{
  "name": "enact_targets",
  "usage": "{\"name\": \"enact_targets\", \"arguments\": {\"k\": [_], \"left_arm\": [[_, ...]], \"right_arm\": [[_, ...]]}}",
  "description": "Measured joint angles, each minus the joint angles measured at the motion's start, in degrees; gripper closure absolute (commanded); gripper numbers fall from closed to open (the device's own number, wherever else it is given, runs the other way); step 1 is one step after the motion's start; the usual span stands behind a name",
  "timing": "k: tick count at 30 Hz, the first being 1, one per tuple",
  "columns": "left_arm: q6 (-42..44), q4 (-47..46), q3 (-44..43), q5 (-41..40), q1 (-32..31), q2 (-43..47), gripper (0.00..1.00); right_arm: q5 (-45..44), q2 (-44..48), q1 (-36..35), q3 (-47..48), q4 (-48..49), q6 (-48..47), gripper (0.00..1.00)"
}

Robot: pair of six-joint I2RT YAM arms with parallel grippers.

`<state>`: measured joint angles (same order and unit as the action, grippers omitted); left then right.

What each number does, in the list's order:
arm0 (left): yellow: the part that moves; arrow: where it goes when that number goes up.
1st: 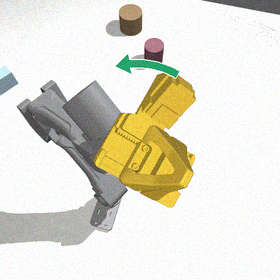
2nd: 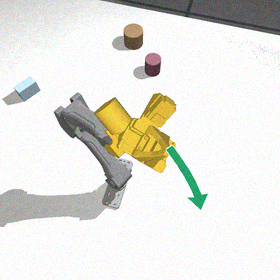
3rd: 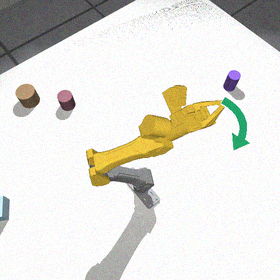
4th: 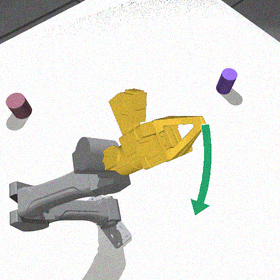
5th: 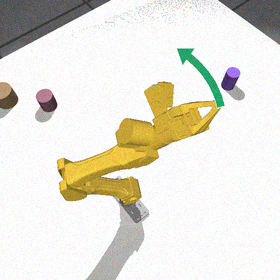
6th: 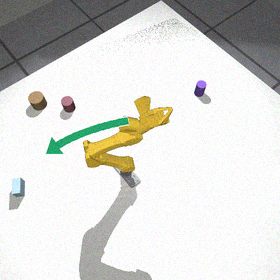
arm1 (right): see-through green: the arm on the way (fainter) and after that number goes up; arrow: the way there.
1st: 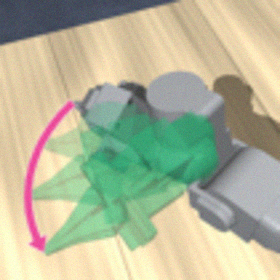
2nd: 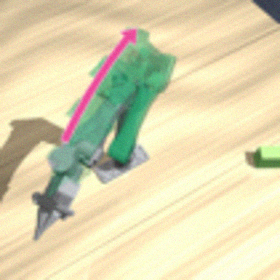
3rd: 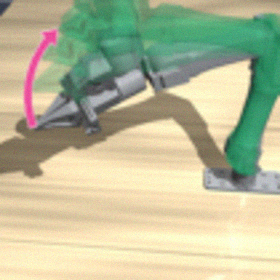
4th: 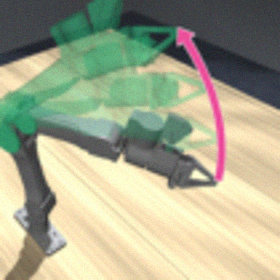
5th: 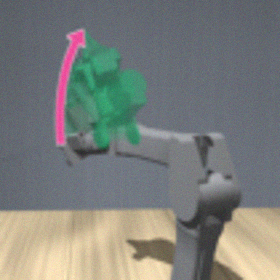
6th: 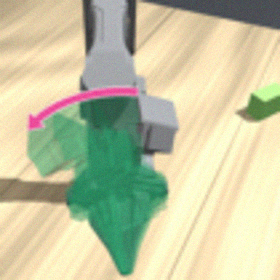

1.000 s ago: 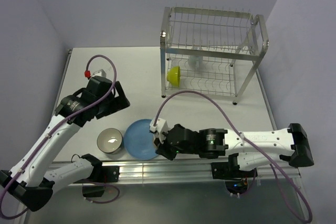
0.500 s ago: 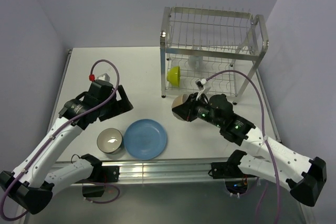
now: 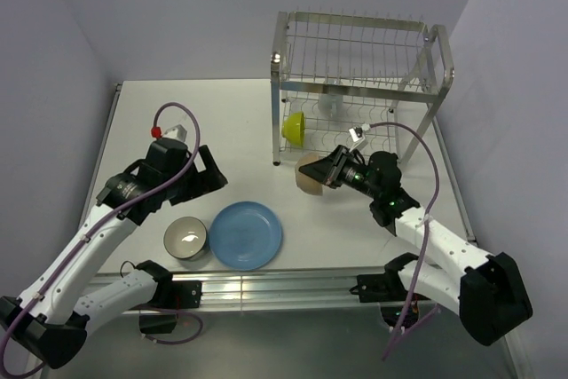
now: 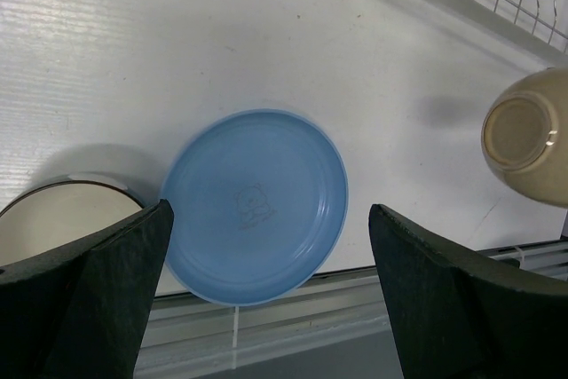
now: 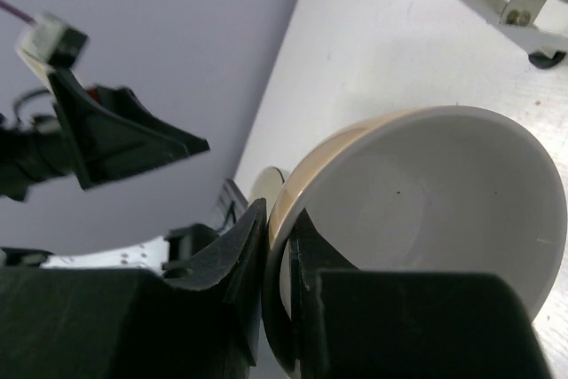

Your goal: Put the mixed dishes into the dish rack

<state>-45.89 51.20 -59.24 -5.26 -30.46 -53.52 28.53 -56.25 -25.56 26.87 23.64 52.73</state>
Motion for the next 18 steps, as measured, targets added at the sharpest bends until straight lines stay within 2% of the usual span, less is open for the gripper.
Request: {"name": "enact_targets", "arguments": {"k": [9, 18], "left_arm": [[0.07, -1.95, 2.78, 2.01, 0.0, 0.7, 0.01], [0.22, -2.62, 3.56, 2.49, 0.0, 3.06, 0.01]], "right_arm": [[7.52, -10.91, 9.44, -0.28, 19.41, 11.8, 1.0], [11.72, -24.98, 13.75, 0.5, 37.55, 22.23, 1.0]]}}
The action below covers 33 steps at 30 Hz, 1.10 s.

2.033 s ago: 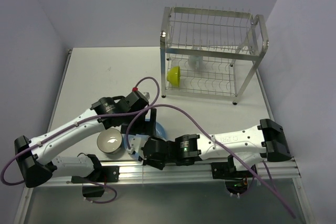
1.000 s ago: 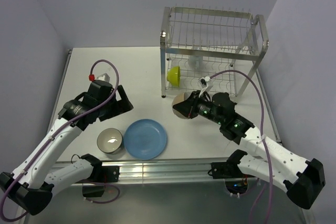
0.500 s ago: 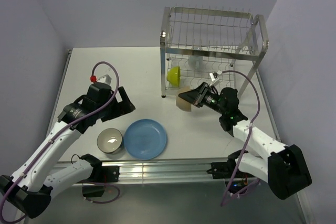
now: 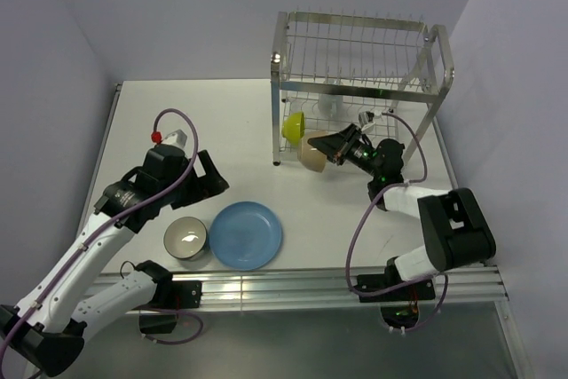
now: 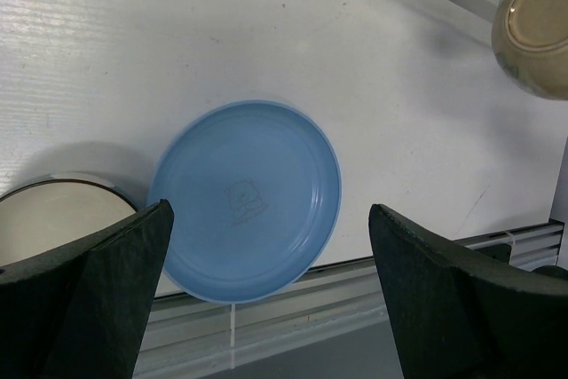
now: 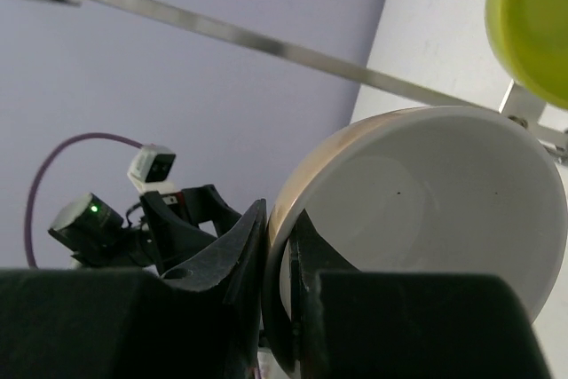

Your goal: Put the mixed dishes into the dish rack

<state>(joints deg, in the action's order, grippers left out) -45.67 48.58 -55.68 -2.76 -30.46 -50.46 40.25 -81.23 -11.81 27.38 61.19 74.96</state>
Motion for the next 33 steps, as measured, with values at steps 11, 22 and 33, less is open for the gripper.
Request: {"name": "enact_targets", "arguments": {"k": [11, 22, 33], "left_arm": [[0.04, -0.46, 2.64, 0.46, 0.0, 1.62, 0.01], [0.04, -1.22, 3.48, 1.49, 0.0, 1.92, 0.01], [0.07, -1.66, 4.76, 1.51, 0.02, 2.25, 0.01]], "right_arm": [[1.88, -8.44, 1.79, 7.19, 7.61, 4.13, 1.0], [1.16, -13.97, 3.1, 12.57, 9.09, 4.24, 1.0], [-0.33, -16.72, 4.46, 14.32, 9.07, 1.86, 1.0]]}}
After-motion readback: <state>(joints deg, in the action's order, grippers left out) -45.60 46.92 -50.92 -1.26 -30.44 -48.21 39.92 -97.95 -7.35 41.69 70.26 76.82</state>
